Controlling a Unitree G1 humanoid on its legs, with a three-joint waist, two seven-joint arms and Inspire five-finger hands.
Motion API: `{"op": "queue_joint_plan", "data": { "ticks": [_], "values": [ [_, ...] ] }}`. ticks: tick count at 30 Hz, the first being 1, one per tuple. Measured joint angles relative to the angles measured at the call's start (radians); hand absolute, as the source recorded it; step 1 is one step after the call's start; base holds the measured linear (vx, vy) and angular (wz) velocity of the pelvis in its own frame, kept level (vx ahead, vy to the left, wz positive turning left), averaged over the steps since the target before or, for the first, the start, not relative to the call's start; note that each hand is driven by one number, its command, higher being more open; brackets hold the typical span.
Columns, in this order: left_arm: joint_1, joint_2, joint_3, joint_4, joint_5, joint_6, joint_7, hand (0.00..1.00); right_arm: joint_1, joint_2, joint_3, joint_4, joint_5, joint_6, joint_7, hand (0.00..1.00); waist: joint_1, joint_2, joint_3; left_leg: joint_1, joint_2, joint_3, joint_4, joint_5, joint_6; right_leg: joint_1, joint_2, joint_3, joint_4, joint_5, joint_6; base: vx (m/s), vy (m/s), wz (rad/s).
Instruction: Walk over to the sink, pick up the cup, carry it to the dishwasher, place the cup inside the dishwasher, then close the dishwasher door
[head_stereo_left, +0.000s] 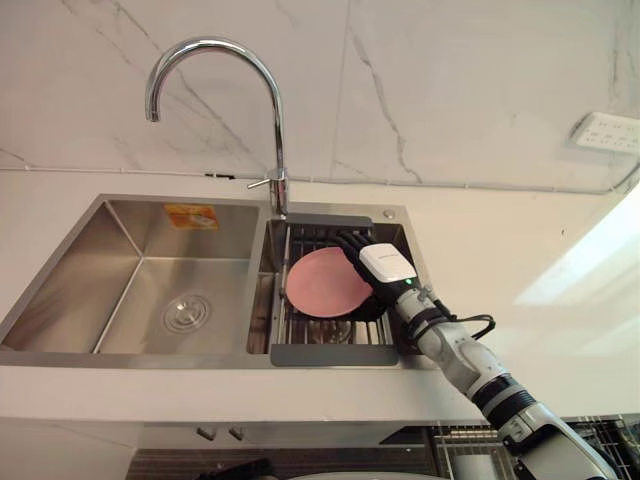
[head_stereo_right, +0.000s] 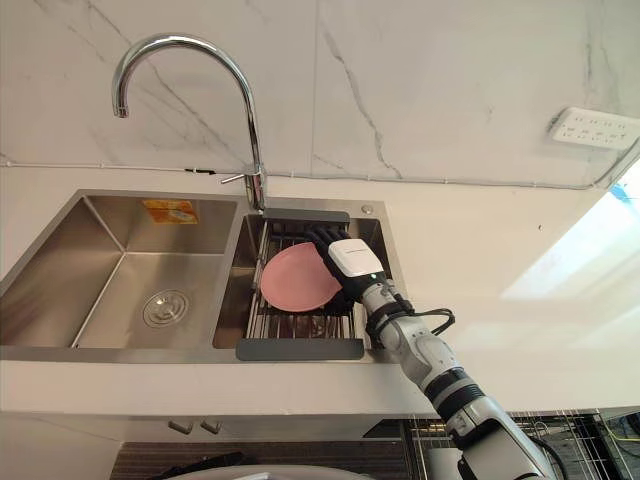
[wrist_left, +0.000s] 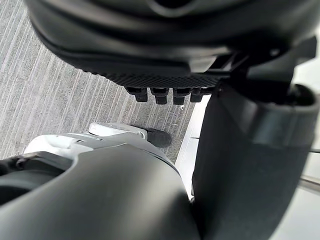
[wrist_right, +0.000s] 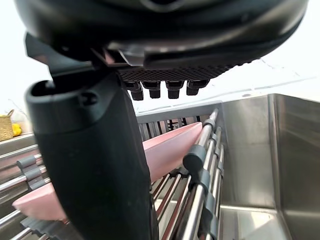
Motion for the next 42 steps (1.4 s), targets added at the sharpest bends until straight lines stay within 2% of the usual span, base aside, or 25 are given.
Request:
{"op": "queue_joint_plan", "data": {
  "ticks": [6, 12, 16, 17, 23, 32, 42],
  "values": [
    [-0.002, -0.003, 0.002, 0.0, 0.019, -0.018, 0.0, 1.0, -0.002, 0.004, 0.001, 0.01, -0.034, 0.003, -0.036, 1.0, 0.005, -0.001, 0.007, 0.001, 0.0, 0.0, 0.0, 0.0, 0.0, 0.003, 0.0, -0.001, -0.003, 0.0, 0.0, 0.0, 0.0, 0.0],
    [-0.003, -0.003, 0.004, 0.0, 0.02, -0.019, 0.0, 1.0, -0.004, 0.004, 0.011, -0.023, -0.024, 0.057, 0.002, 1.0, 0.007, -0.002, 0.008, 0.0, 0.0, 0.001, 0.0, -0.001, 0.0, 0.003, 0.0, 0.0, -0.004, 0.0, 0.0, 0.0, 0.0, 0.0],
    [-0.003, -0.004, 0.005, 0.0, 0.021, -0.019, 0.0, 1.0, -0.004, 0.004, 0.015, -0.03, -0.015, 0.064, 0.002, 1.0, 0.007, -0.001, 0.009, 0.0, 0.0, 0.003, 0.0, -0.001, 0.0, 0.002, 0.0, 0.001, -0.005, 0.0, 0.0, 0.0, 0.0, 0.0],
    [-0.004, -0.004, 0.005, 0.0, 0.021, -0.019, 0.0, 1.0, -0.004, 0.004, 0.016, -0.033, -0.016, 0.064, 0.002, 0.0, 0.006, 0.0, 0.009, 0.0, 0.0, 0.004, 0.0, -0.001, 0.0, 0.002, 0.0, 0.001, -0.006, 0.0, 0.0, 0.0, 0.0, 0.0],
    [-0.004, -0.011, 0.023, 0.001, 0.034, -0.021, -0.001, 1.0, -0.004, -0.007, 0.027, -0.033, -0.016, 0.036, -0.002, 0.0, 0.006, 0.002, 0.011, 0.001, 0.0, 0.009, 0.0, -0.001, 0.0, 0.002, 0.0, 0.003, -0.006, 0.0, 0.0, 0.0, 0.0, 0.0],
    [-0.006, -0.019, 0.03, 0.001, 0.077, -0.042, -0.003, 1.0, -0.012, 0.008, 0.047, -0.036, -0.085, -0.078, -0.096, 0.0, 0.013, 0.005, 0.013, 0.0, -0.001, 0.005, 0.0, 0.0, 0.0, 0.003, -0.002, -0.001, -0.005, 0.0, 0.0, 0.0, 0.0, 0.0],
    [-0.006, -0.02, 0.03, 0.002, 0.079, -0.046, -0.003, 1.0, -0.037, 0.0, 0.067, -0.037, -0.113, -0.093, -0.106, 0.0, 0.018, 0.005, 0.013, 0.0, -0.001, 0.002, 0.0, 0.0, 0.0, 0.005, -0.002, -0.004, -0.005, 0.0, 0.0, 0.0, 0.0, 0.0]
  ]
}}
